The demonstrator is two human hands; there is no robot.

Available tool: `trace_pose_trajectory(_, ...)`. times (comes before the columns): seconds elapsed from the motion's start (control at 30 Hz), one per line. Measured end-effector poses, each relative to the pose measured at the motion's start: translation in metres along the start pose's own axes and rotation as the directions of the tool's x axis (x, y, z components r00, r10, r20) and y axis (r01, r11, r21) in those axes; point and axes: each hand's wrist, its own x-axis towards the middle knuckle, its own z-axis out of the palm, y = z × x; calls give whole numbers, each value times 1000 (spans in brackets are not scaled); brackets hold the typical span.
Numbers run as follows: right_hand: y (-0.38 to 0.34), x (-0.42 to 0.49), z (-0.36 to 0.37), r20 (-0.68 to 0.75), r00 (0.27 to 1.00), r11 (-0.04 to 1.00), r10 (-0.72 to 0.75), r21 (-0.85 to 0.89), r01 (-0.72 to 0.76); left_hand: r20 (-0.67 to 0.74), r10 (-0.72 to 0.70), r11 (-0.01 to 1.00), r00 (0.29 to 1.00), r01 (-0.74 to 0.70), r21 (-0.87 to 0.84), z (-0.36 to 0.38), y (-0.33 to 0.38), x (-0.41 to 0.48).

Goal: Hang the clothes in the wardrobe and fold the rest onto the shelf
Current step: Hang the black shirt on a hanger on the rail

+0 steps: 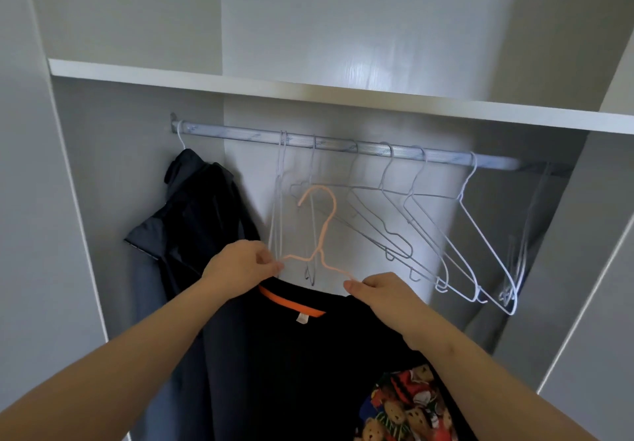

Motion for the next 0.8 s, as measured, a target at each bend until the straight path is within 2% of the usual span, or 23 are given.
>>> trace_pose_trajectory(0.17,-12,4,28,155,974,968,167,160,-191,-12,-129,991,992,129,-41,-7,-38,-2)
trace_pose_trajectory(0.27,-25,8,49,227,955,935,188,257,-245,-29,-193,976,981,189,-104,-12,-51,-1)
trace_pose_trajectory(0.37,-41,17,72,257,955,917,150,324,-232,-64,-209,969,976,198,-147,-18,-59,2)
trace_pose_trajectory(0.8,-130,91,121,71,995,882,64,462,-89,-230,-184,953,956,116,-280,-70,-86,48)
